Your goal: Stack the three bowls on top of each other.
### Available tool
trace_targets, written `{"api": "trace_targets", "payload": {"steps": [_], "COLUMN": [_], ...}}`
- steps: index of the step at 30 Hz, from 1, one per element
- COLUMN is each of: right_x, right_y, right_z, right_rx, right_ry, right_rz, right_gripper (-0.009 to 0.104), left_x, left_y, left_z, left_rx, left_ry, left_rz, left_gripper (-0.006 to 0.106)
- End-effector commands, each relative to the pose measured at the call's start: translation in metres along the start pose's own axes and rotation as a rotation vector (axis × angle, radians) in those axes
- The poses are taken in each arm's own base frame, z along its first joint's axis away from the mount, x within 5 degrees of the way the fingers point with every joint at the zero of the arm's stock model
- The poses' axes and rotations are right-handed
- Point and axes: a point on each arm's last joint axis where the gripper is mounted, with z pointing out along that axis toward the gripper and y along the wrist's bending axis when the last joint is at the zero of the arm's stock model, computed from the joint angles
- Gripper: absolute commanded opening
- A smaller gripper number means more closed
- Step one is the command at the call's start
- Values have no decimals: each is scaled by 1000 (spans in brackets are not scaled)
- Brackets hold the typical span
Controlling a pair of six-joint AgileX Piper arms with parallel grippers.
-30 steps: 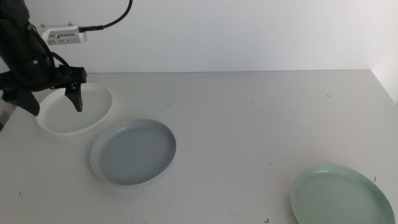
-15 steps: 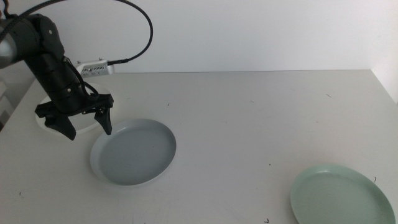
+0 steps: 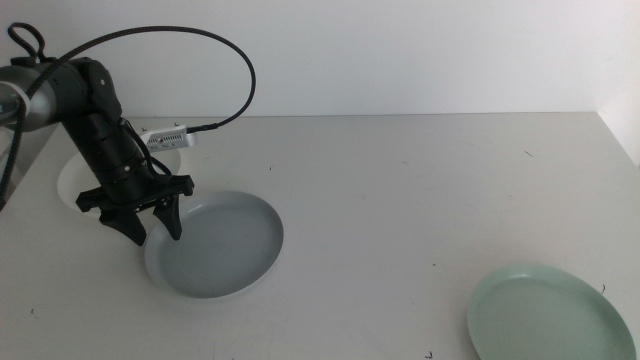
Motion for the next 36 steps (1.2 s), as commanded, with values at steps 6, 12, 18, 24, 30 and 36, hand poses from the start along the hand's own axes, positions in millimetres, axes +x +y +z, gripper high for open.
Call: {"api": "trace_targets", "payload": {"steps": [6, 12, 18, 24, 30, 36], "right_x": [-10, -10, -10, -10, -10, -10], "right_y": [0, 0, 0, 0, 0, 0], "right_z": [-3, -3, -3, -3, -3, -3], "right_rx": [5, 5, 5, 5, 5, 5], "right_ry": [-113, -113, -113, -113, -113, -113], "right_rz": [-19, -19, -19, -19, -19, -19], "right_gripper": [48, 48, 48, 48, 48, 48], "left_x": [-1, -1, 4, 23, 59, 80], "left_y": [-8, -7, -7, -17, -36, -68], "left_z": [-31, -31, -39, -73, -92, -99], "left_rx": [13, -1, -14, 19, 28, 46], "left_ry": [-88, -84, -72, -129, -215, -220], "left_rz": [18, 23, 32, 30, 66, 116], "left_gripper": [29, 4, 0, 0, 0, 0]}}
